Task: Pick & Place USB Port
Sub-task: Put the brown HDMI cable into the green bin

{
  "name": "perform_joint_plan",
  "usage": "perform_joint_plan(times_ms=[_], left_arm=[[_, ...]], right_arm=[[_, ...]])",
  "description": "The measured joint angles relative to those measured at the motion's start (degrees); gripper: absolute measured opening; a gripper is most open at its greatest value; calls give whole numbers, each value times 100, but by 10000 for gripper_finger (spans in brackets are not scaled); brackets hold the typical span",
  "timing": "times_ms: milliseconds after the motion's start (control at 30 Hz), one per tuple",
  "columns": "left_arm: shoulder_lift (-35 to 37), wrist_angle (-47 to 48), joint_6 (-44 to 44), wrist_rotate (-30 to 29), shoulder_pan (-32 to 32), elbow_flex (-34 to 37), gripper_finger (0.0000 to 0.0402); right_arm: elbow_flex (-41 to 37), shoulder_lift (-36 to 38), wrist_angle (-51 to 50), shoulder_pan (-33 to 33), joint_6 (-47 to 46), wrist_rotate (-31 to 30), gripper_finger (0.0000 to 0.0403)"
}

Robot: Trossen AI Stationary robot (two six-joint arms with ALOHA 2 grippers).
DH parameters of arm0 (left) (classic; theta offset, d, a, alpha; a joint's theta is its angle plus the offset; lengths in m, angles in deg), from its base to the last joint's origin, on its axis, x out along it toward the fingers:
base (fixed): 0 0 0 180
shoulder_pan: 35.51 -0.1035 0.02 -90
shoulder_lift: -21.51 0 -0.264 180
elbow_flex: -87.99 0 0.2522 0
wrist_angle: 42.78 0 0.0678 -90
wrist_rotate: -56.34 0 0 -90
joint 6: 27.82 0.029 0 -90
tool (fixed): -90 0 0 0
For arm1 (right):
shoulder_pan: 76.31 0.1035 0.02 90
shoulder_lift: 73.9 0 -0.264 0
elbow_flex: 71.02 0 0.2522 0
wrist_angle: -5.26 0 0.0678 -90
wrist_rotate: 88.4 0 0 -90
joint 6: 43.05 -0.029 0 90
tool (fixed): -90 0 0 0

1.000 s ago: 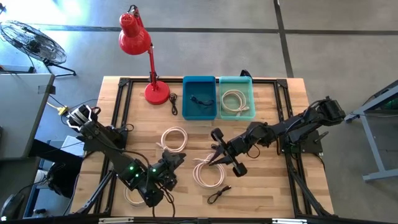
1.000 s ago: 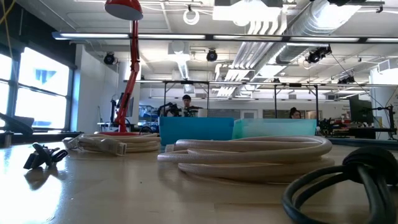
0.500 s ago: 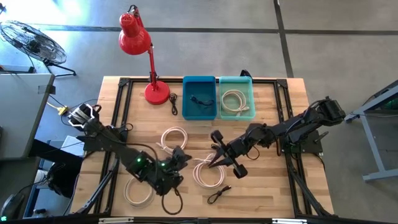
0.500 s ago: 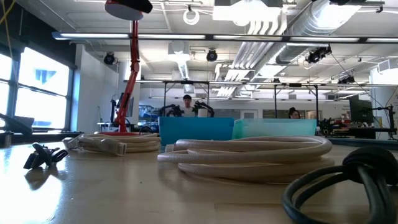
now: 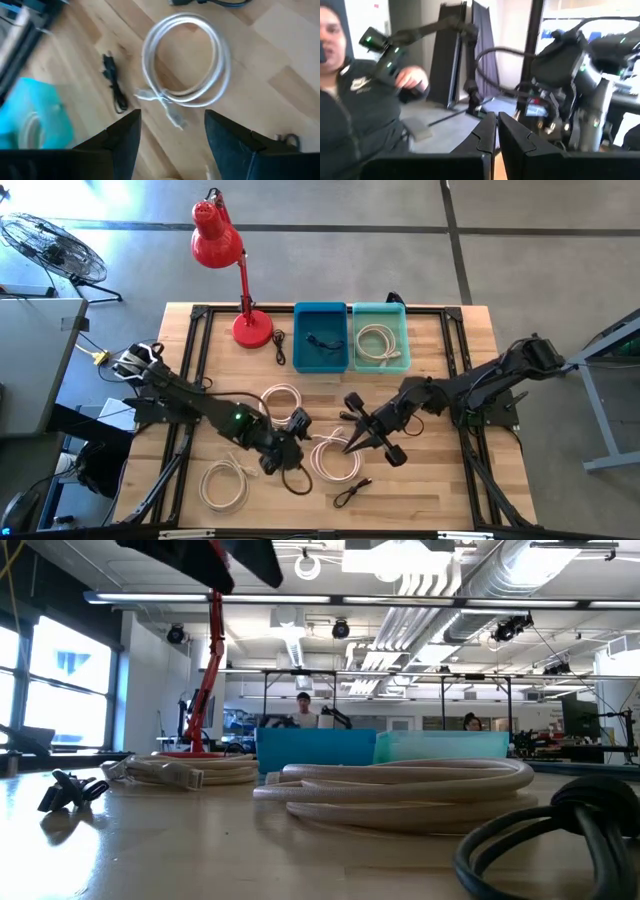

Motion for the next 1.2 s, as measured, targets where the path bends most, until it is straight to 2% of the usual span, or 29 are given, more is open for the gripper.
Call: perform_joint_plan(times_ms=[200,300,533,733,867,967,1100,1200], left_arm=[[-1,604,-532,304,148,0,155],[-1,1250,-1068,491,260,0,126],[-1,2205,-2365,571,318,2,77],[-63,2561,-2340,816,126,161,73],[-62,2517,-1774,817,85,507,66],[-62,2692,-1581,727,98,803,47],[-64,3614,-1798,771,98,931,10],[-53,4183,-2287,735,98,938,5]], right_arm=[[0,448,-1337,12,373,44,12],[0,648,-1854,12,404,-236,12],[0,741,-2106,12,410,-405,12],[0,741,-2117,79,410,-408,12],[0,741,-2139,177,410,-404,12],[0,741,-2198,238,416,-409,12],[0,741,-2599,238,586,-605,12],[0,741,-2970,238,684,-1134,12]])
